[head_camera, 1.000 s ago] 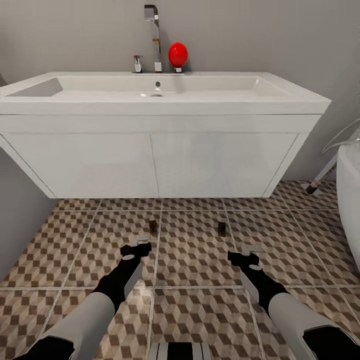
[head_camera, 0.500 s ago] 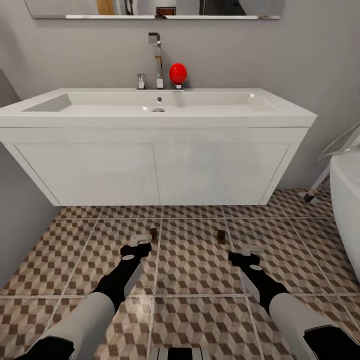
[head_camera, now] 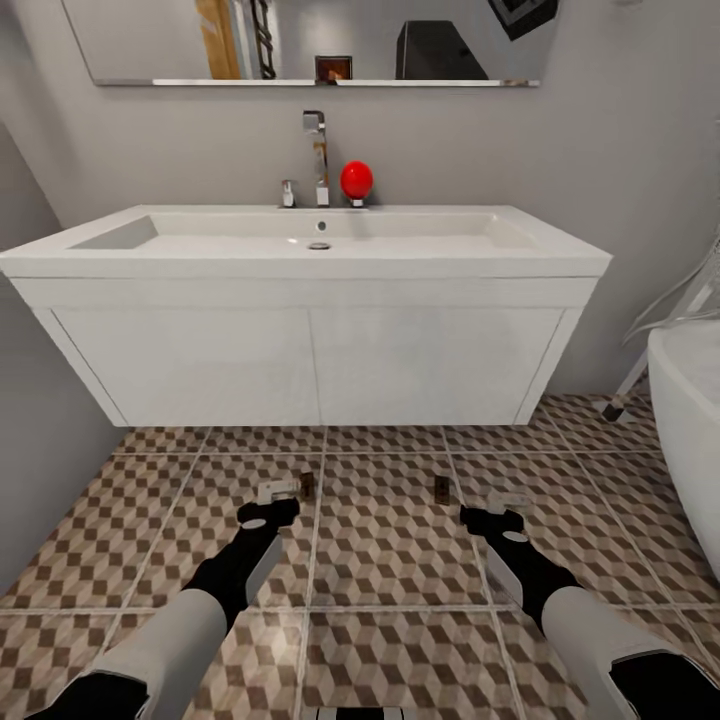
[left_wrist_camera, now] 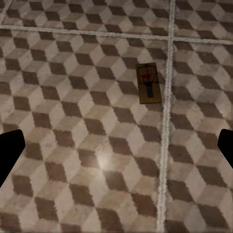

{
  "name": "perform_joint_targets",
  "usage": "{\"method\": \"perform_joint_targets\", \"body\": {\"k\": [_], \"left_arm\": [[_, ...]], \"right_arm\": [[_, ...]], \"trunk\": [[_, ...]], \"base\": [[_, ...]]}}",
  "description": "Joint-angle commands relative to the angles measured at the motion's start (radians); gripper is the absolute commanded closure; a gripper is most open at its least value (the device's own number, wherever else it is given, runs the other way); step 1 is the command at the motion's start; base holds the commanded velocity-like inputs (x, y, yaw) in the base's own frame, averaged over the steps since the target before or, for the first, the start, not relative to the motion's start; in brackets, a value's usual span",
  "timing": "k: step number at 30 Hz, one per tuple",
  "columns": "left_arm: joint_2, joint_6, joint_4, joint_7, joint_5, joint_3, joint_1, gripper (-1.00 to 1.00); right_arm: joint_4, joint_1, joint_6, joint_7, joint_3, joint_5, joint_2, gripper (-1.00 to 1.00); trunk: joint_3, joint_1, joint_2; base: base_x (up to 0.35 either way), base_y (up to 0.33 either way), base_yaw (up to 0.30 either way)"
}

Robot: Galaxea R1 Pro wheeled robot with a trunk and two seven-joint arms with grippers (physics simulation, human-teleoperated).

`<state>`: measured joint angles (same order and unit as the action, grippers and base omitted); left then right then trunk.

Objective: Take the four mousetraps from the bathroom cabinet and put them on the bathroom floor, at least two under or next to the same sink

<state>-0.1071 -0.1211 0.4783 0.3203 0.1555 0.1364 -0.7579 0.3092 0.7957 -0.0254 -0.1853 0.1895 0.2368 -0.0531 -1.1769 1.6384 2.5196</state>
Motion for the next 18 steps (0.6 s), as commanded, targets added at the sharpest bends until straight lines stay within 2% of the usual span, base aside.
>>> {"method": "perform_joint_targets", "body": {"k": [1, 8, 18], "left_arm": [[0.003, -0.005, -0.006, 0.009, 0.011, 0.008, 0.0, -1.0], [0.016, -0.007, -0.043, 0.009, 0.013, 0.007, 0.0, -1.0], [0.017, -0.007, -0.066, 0.008, 0.016, 0.006, 0.0, -1.0]], "right_arm": [[0.0, 0.0, -0.003, -0.005, 0.008, 0.011, -0.001, -1.0], [-0.004, 0.0, -0.003, -0.004, 0.008, 0.014, -0.005, -1.0], [-0.006, 0.0, -0.006, -0.006, 0.008, 0.016, -0.007, -1.0]], "trunk": [[0.003, -0.001, 0.0], [0.03, -0.004, -0.002], [0.069, -0.008, -0.004]], "base": [[0.0, 0.0, 0.0], [0.0, 0.0, 0.0], [0.0, 0.0, 0.0]]}}
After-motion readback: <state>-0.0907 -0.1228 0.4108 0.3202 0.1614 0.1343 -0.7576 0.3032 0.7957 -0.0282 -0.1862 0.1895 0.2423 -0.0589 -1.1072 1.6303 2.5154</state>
